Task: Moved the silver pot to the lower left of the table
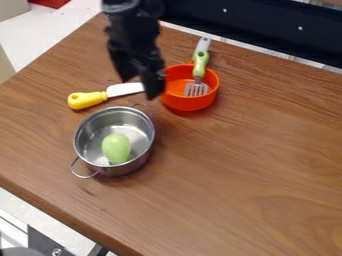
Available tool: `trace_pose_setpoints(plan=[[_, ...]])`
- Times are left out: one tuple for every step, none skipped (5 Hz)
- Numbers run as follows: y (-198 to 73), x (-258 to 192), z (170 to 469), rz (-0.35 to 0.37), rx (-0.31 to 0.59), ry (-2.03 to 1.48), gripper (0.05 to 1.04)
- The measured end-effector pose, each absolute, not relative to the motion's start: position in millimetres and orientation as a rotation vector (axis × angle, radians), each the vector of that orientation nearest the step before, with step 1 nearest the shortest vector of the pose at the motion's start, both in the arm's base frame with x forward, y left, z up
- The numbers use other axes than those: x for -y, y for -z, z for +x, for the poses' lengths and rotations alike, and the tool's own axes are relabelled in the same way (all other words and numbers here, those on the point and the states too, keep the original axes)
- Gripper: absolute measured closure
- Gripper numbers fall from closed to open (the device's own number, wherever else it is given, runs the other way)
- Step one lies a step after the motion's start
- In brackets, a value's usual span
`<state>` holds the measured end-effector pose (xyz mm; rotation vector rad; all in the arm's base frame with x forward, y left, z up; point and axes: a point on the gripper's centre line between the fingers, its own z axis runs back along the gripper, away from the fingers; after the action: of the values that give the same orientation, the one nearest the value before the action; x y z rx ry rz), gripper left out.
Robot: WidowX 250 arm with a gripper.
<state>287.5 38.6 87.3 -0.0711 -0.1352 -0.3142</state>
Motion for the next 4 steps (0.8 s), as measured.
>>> trace_pose_setpoints(plan=[[-91, -14, 297, -0.048, 0.150, 0.301, 0.085], [-88, 5, 301, -0.062, 0.164, 0.263, 0.085], [-77, 19, 312, -0.054, 0.139, 0.230, 0.085], [-74, 36, 326, -0.061, 0.126, 0.211, 0.085]])
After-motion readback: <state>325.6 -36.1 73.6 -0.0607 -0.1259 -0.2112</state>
